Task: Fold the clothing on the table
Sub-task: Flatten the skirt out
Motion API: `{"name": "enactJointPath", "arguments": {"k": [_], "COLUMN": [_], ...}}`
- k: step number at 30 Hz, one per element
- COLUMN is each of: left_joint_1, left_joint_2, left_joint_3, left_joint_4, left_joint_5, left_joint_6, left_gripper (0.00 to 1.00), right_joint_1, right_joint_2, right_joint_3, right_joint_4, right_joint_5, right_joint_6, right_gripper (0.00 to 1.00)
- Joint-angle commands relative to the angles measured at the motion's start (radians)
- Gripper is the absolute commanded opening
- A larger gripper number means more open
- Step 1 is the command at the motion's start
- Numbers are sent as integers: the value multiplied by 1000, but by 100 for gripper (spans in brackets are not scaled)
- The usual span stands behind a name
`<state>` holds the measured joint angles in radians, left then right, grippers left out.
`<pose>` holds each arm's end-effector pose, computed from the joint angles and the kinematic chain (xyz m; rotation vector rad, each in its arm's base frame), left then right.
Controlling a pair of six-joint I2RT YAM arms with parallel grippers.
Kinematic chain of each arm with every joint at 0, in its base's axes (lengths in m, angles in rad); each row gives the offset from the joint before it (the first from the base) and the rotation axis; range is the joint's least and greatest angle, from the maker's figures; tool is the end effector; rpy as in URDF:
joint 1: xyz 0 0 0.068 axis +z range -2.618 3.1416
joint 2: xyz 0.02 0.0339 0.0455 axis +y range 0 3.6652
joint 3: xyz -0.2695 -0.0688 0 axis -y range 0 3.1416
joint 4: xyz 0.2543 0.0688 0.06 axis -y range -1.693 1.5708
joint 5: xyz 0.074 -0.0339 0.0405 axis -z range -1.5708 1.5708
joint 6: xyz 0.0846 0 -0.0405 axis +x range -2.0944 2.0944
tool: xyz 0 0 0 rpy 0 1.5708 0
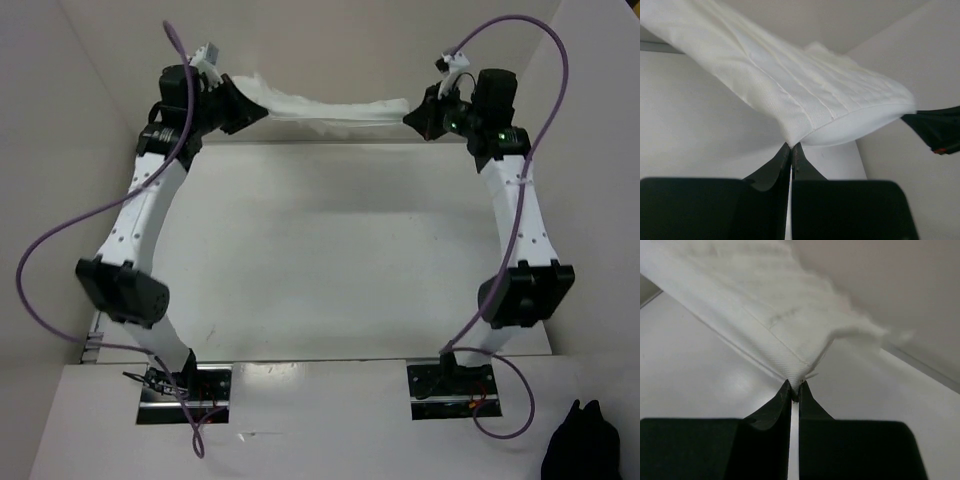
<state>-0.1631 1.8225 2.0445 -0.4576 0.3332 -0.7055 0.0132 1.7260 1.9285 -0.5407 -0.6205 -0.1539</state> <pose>0.4609 -0.1039 0.4531 -0.2626 1.8717 -0.9074 0.4327 0.0549 0.4423 -0.5658 1.7856 0.4932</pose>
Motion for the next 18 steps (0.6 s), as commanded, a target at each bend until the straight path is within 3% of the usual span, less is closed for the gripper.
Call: {"name": "enactJointPath", "arguments": {"k": [1, 3, 4, 6, 10, 18], "left_joint_1": [2, 2, 2, 2, 2, 2], "left_joint_2": [-224, -343, -380, -484, -624, -862], "left_joint_3": [-256, -544, -632, -860, -1116, -1221], "left_joint_4": [71, 123, 135, 135, 65, -170], "left_joint_5": [-65, -65, -56, -56, -46, 55], "left_joint_6": [16, -8, -8, -35, -45, -72], "left_gripper": [0, 0, 0, 0, 0, 0], "right_joint_1": [-10, -1, 10, 10, 10, 10], "right_joint_2": [-176, -270, -299, -348, -466, -583], "right_joint_3": [-275, -426, -553, -656, -822, -794], "right_joint_4": [-25, -25, -37, -71, -171, -484], "right_joint_5": [-7, 53, 73, 108, 197, 237], "right_joint_6": [-102, -204, -237, -298, -390, -549], "right_gripper": [0, 0, 0, 0, 0, 0]}}
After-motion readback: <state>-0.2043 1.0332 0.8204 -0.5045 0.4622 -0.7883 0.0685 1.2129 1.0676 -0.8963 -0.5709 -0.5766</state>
